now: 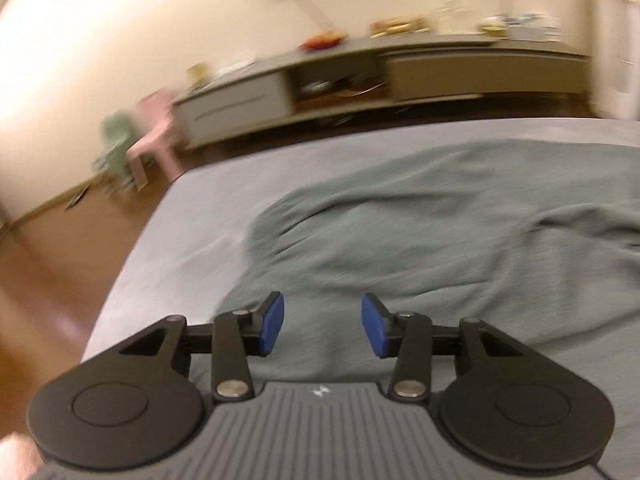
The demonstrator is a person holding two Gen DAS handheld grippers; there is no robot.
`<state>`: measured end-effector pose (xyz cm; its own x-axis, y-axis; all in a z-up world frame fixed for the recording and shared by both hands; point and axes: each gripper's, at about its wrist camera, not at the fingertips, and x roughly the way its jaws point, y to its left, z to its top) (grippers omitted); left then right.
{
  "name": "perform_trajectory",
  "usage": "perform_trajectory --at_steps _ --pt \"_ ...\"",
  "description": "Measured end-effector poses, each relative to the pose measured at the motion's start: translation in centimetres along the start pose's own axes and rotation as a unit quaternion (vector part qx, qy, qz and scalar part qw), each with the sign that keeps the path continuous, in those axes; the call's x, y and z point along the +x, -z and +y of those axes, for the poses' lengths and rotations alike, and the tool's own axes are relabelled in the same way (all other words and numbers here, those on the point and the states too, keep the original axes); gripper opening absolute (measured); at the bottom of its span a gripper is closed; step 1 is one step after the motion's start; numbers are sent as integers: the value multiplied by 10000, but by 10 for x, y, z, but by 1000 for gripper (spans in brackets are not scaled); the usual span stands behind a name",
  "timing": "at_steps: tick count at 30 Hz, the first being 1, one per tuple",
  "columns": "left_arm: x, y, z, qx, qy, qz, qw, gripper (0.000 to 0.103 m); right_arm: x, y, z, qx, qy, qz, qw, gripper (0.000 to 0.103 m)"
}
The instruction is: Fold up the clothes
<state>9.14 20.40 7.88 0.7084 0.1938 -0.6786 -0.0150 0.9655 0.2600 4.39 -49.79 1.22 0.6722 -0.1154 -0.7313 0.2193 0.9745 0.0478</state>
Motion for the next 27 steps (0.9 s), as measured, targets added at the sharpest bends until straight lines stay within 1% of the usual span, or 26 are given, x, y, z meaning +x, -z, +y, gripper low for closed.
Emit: perform_trajectory --at_steps 1,2,3,4,5,6,7,8,9,11,12,13,14,16,17,18,19,20,22,25,26,27 --pt "-2 -3 -13 121 149 -76 9998 44 -1 5 -1 -66 18 86 9999 79" --pt "-3 -6 -28 260 275 -128 9992 44 3 9 -6 -8 -132 251 9996 79" --pt "-4 -9 -42 412 387 -165 9983 44 9 12 -9 8 -315 444 9985 73" --pt "-4 -12 -57 564 499 -201 9970 44 11 15 -11 27 -434 562 9975 58" --pt "-4 -15 -72 715 610 -238 9953 44 13 16 -11 51 -555 637 9964 47" --pt "-4 -16 -86 854 694 -277 9935 45 7 13 -11 115 -700 414 9966 15" --pt "-2 -17 -98 926 731 -337 9924 45 1 10 -10 180 -844 190 9961 6" --pt "-1 -18 -107 958 749 -409 9917 45 -6 6 -9 268 -1014 -81 9945 5" --pt "0 -20 -117 955 771 -459 9914 45 -17 -4 -13 532 -1317 -630 9878 4" --pt "3 -26 -132 906 882 -445 9910 45 -7 -25 -23 1151 -1237 -967 9809 4" --pt "9 -29 -139 931 943 -409 9903 45 13 -31 -22 1198 -791 -813 9863 7" --pt "13 -30 -147 993 960 -379 9897 45 32 -36 -21 1243 -398 -660 9892 23" --pt "16 -30 -155 1067 953 -352 9891 45 40 -35 -20 1300 -389 -532 9893 28" --pt "24 -25 -166 1232 952 -265 9874 45 55 -34 -19 1413 -370 -276 9889 32" --pt "27 -21 -169 1309 950 -216 9866 45 60 -33 -19 1471 -385 -187 9882 39" --pt "28 -16 -170 1381 949 -166 9857 45 48 -34 -22 1527 -561 -370 9860 62" --pt "29 -11 -171 1450 948 -113 9848 45 35 -31 -24 1489 -659 -533 9852 79" --pt "29 -8 -171 1494 945 -90 9842 45 22 -28 -26 1445 -752 -671 9844 82" --pt "30 -6 -170 1523 948 -85 9837 45 4 -16 -30 1276 -861 -602 9862 83" --pt "37 -8 -168 1468 914 -66 9849 45 1 2 -36 995 -657 -279 9925 83" --pt "41 -9 -169 1458 903 -30 9852 45 7 4 -37 895 -598 -202 9940 82" --pt "44 -9 -170 1447 891 18 9855 45 14 7 -38 804 -557 -118 9951 74"
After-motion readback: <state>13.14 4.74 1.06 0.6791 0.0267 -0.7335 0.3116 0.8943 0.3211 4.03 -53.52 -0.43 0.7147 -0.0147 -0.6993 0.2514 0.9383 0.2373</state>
